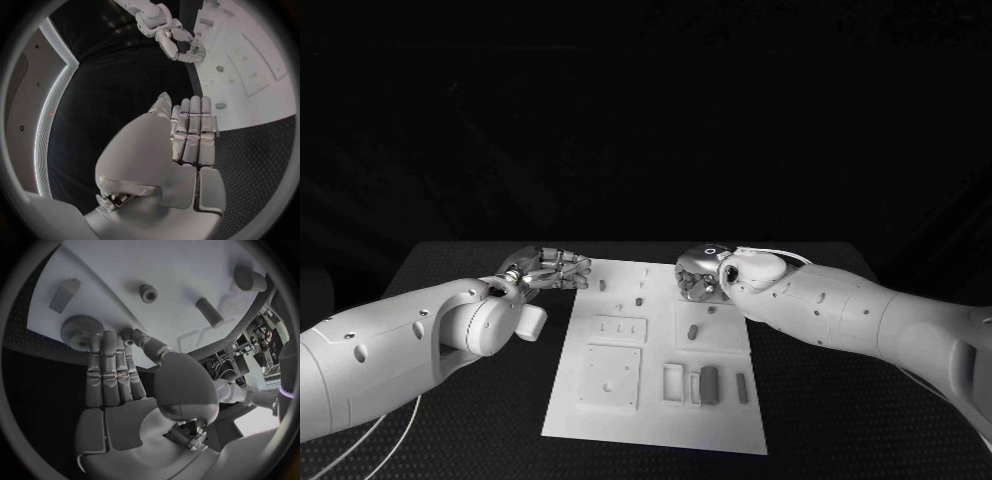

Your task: Assemble the parts on the task board

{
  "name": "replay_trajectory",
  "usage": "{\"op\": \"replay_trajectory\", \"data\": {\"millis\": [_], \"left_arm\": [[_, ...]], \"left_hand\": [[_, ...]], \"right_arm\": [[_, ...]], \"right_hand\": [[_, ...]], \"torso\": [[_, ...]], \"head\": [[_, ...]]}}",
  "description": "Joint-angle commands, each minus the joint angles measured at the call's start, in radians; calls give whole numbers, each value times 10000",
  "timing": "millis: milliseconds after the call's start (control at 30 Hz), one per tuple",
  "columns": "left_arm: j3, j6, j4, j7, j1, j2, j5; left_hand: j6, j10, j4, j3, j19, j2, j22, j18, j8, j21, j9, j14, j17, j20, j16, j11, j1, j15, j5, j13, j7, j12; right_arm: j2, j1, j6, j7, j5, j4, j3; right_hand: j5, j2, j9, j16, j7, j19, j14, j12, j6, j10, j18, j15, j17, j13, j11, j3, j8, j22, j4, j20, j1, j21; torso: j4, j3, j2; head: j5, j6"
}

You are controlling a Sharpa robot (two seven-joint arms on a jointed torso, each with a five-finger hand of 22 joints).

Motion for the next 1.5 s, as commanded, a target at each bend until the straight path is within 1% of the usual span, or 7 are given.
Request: {"op": "replay_trajectory", "data": {"millis": [33,300,533,733,1033,1367,1500], "left_arm": [[9,142,21,68,3,4,-32],[9,127,45,74,3,-12,-32],[9,125,47,80,4,-1,-32],[9,125,33,83,4,21,-32],[11,145,-15,114,4,88,-32],[12,117,169,105,7,5,-32],[13,115,260,98,10,-13,-32]], "left_hand": [[33,63,7,-67,40,6,-16,37,-49,-64,-17,19,17,-3,-59,-23,-120,25,17,-11,11,-43],[34,67,5,-67,42,4,-16,37,-53,-68,-18,22,25,-4,-67,-24,-121,25,17,-11,11,-48],[38,70,4,-66,45,3,-16,38,-56,-70,-19,26,34,-5,-74,-24,-120,24,17,-11,10,-54],[40,74,5,-65,47,4,-17,38,-59,-73,-20,29,41,-5,-81,-25,-121,24,17,-10,10,-59],[47,82,9,-67,50,9,-17,35,-64,-79,-23,35,57,-3,-96,-24,-136,25,17,-9,10,-69],[52,86,6,-68,53,7,-18,36,-68,-83,-24,38,67,-4,-105,-25,-139,24,16,-9,9,-76],[53,89,5,-69,53,4,-18,36,-69,-85,-24,40,72,-5,-109,-26,-139,23,17,-9,8,-79]], "right_arm": [[-66,-82,-487,-416,13,188,-42],[-86,38,-868,-659,-49,451,110],[164,209,-1437,-981,-329,479,248],[558,262,-1785,-1185,-509,244,252],[1337,250,-1929,-1146,-739,-535,239],[1666,247,-1961,-1213,-769,-808,233],[1801,247,-1937,-1229,-878,-1088,234]], "right_hand": [[30,122,45,88,-18,83,54,63,101,126,133,-66,52,71,-30,68,81,247,-11,-27,35,123],[30,86,78,181,-46,139,99,71,172,211,133,-109,113,110,-70,86,98,248,-12,-81,32,297],[30,50,99,235,-66,163,130,75,220,265,133,-134,146,134,-94,101,108,247,-13,-110,39,407],[30,21,113,269,-78,181,156,76,253,299,133,-152,166,149,-109,111,115,246,-12,-130,42,483],[31,18,115,280,-79,191,162,64,252,295,133,-155,172,150,-110,121,108,245,-13,-140,46,518],[30,16,116,285,-77,194,163,56,250,292,133,-154,176,150,-108,123,103,245,-10,-145,40,542],[30,15,116,286,-77,193,161,52,249,290,133,-154,176,150,-107,126,100,244,-11,-146,40,549]], "torso": [[-1,2,11],[-4,-4,28],[4,-5,33],[18,-12,37],[39,-12,51],[46,-37,77],[37,-33,83]], "head": [[21,69],[15,170],[16,238],[25,295],[30,348],[72,353],[77,360]]}}
